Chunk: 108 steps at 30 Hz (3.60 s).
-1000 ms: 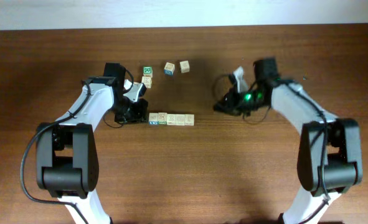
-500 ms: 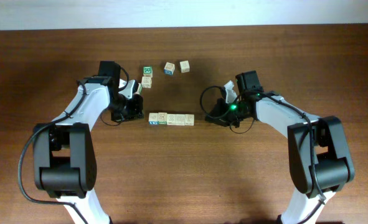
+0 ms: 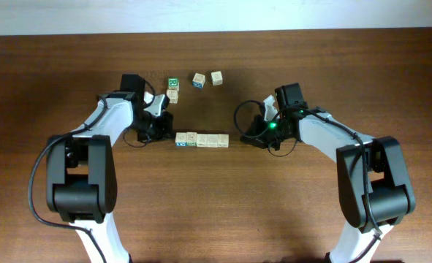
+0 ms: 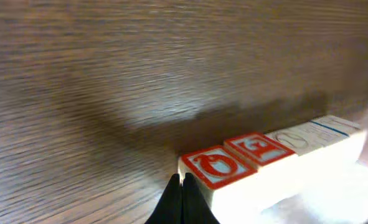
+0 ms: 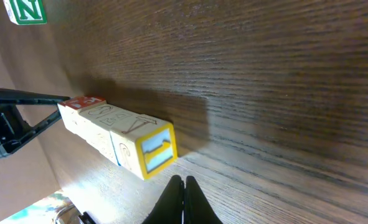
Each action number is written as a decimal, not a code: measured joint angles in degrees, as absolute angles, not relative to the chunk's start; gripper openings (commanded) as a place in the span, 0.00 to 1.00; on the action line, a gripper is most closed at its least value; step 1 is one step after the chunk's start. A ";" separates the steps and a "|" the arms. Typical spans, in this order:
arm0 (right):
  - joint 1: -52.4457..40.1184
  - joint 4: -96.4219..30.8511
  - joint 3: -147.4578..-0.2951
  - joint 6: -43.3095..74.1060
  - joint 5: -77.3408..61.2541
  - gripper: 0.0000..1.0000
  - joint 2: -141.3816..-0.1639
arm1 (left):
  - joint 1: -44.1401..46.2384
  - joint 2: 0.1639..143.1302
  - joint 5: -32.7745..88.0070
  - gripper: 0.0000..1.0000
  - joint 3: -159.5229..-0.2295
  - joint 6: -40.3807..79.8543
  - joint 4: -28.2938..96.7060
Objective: Rotate 5 blocks
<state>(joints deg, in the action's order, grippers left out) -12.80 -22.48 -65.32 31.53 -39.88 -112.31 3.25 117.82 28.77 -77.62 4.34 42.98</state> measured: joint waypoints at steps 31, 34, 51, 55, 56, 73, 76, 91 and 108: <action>-13.02 -22.46 -65.32 32.16 -39.79 0.04 -112.31 | 2.35 117.82 34.11 0.00 -77.62 -5.54 44.62; -13.72 -22.46 -65.32 33.12 -39.57 0.04 -112.31 | 2.35 117.82 34.09 0.00 -77.62 -5.56 45.34; -16.97 -21.96 -65.32 36.23 -37.34 0.04 -112.31 | 2.35 117.82 34.09 0.00 -77.62 -5.54 45.63; -16.97 -21.78 -65.32 37.34 -36.53 0.04 -112.31 | 2.35 117.82 34.11 0.00 -77.62 -5.54 45.60; -16.99 -21.76 -65.32 37.56 -36.14 0.04 -112.31 | 2.35 117.82 34.09 0.00 -77.62 -5.54 45.63; -18.48 -18.57 -65.17 40.53 -33.17 0.04 -112.90 | 2.35 117.82 34.09 0.00 -77.62 -5.54 45.60; -18.48 -18.55 -65.17 40.86 -33.17 0.04 -112.90 | 2.35 117.82 34.09 0.00 -77.62 -5.54 45.60; -18.41 -16.21 -64.97 34.92 -37.95 0.04 -113.21 | 1.85 117.82 32.10 0.00 -77.62 -5.34 45.60; -18.39 -18.02 -64.97 32.77 -38.65 0.04 -112.44 | 2.15 117.82 31.46 0.00 -78.87 -5.34 45.67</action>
